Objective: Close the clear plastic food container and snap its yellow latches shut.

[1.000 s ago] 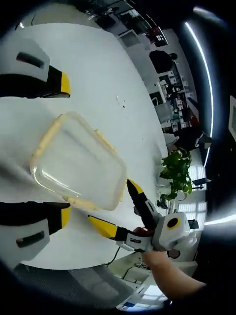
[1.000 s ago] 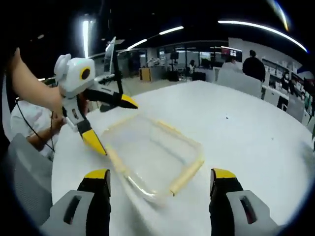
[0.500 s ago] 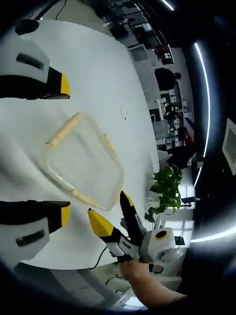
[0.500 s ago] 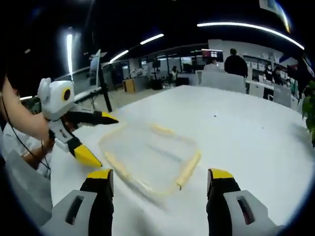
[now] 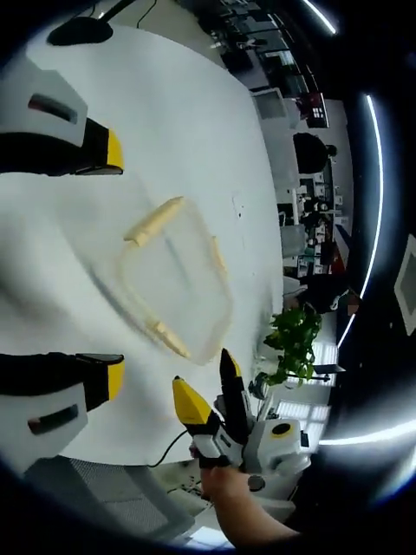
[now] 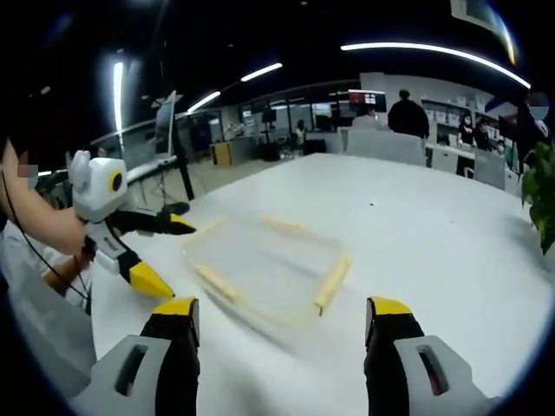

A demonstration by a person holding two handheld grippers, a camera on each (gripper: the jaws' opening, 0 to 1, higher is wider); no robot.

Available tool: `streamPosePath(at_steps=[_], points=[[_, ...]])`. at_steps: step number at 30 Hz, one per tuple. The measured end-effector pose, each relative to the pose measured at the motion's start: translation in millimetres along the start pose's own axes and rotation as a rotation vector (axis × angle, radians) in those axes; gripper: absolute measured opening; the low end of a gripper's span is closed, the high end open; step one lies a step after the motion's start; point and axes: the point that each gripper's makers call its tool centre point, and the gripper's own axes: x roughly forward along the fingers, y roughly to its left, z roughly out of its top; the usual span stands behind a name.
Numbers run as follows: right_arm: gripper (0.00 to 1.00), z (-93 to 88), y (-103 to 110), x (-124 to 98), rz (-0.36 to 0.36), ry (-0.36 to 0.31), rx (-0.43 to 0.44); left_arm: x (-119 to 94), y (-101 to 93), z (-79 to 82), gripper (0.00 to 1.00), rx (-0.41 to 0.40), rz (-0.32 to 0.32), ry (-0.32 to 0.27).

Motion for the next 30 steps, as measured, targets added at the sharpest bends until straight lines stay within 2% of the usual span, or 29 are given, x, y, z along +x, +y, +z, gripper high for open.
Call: streamPosePath(at_steps=[14,26,30], points=[[0.77,-12.9,-4,-30,-0.014,0.008,0.024,-16,-9.3,-3.8,0.83,-0.031,-0.006,-0.011],[0.77,-25.0,-4,-44,-0.027,0.016,0.039,-20,-14.6,-10.1,0.82,-0.048,-0.009,-0.007],[0.77,-25.4,-4,-49,-0.032,0.014,0.042,-25,-13.5,-10.0,0.78,-0.052,-0.001,-0.014]])
